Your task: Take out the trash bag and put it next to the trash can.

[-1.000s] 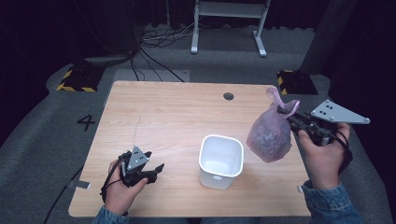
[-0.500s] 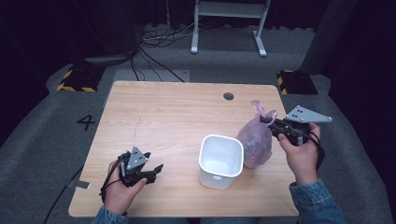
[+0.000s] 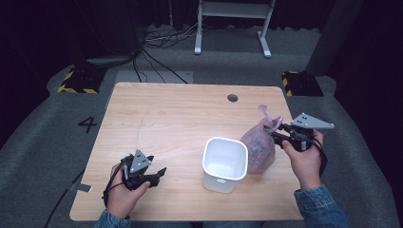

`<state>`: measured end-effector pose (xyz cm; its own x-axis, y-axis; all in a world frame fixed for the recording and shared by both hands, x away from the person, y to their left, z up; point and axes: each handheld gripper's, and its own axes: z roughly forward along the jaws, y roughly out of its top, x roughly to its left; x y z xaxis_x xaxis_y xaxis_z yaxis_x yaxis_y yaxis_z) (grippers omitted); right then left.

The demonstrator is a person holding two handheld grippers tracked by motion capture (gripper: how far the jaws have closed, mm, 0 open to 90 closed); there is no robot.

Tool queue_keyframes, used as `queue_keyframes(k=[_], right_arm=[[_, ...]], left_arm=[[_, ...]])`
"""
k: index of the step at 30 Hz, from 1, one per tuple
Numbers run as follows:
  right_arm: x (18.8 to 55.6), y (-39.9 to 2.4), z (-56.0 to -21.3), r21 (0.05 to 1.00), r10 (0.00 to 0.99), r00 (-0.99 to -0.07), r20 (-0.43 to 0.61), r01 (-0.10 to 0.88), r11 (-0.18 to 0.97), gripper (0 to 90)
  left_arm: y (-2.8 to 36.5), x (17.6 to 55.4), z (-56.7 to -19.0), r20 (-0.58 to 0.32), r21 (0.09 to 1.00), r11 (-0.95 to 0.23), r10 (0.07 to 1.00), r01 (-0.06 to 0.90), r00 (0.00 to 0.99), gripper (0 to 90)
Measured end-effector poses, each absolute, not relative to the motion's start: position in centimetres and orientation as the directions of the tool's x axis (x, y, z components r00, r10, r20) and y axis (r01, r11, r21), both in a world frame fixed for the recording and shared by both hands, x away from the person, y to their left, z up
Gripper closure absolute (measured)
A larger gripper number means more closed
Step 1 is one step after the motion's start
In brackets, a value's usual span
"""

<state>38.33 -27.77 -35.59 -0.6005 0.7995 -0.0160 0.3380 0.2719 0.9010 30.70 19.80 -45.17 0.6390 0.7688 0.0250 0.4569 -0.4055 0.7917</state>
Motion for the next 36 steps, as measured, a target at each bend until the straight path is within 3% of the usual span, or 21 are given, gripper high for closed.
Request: queue_keyframes(k=[2,7,15,36], right_arm=[[38.2,-28.4,-35.4,0.903,0.818,-0.575,-0.020,0.340,0.261,47.0],[37.5,-29.7,-35.0,0.902,0.842,-0.537,-0.050,0.337,0.269,37.9],[35.8,-32.3,-35.7,0.897,0.896,-0.438,-0.077,0.361,0.254,34.0],[32.3,-34.5,-39.6,0.870,0.884,-0.464,-0.056,0.412,0.271,32.3]], left_arm=[[19.8,30.7,-45.2,0.024,0.793,-0.403,0.769,0.456,0.638,35.6],[19.7,30.8,-45.2,0.023,0.792,-0.404,0.769,0.457,0.639,35.7],[19.8,30.7,-45.2,0.020,0.793,-0.402,0.768,0.458,0.640,35.7],[21.9,29.9,-45.6,0.006,0.787,-0.373,0.802,0.492,0.598,33.0]])
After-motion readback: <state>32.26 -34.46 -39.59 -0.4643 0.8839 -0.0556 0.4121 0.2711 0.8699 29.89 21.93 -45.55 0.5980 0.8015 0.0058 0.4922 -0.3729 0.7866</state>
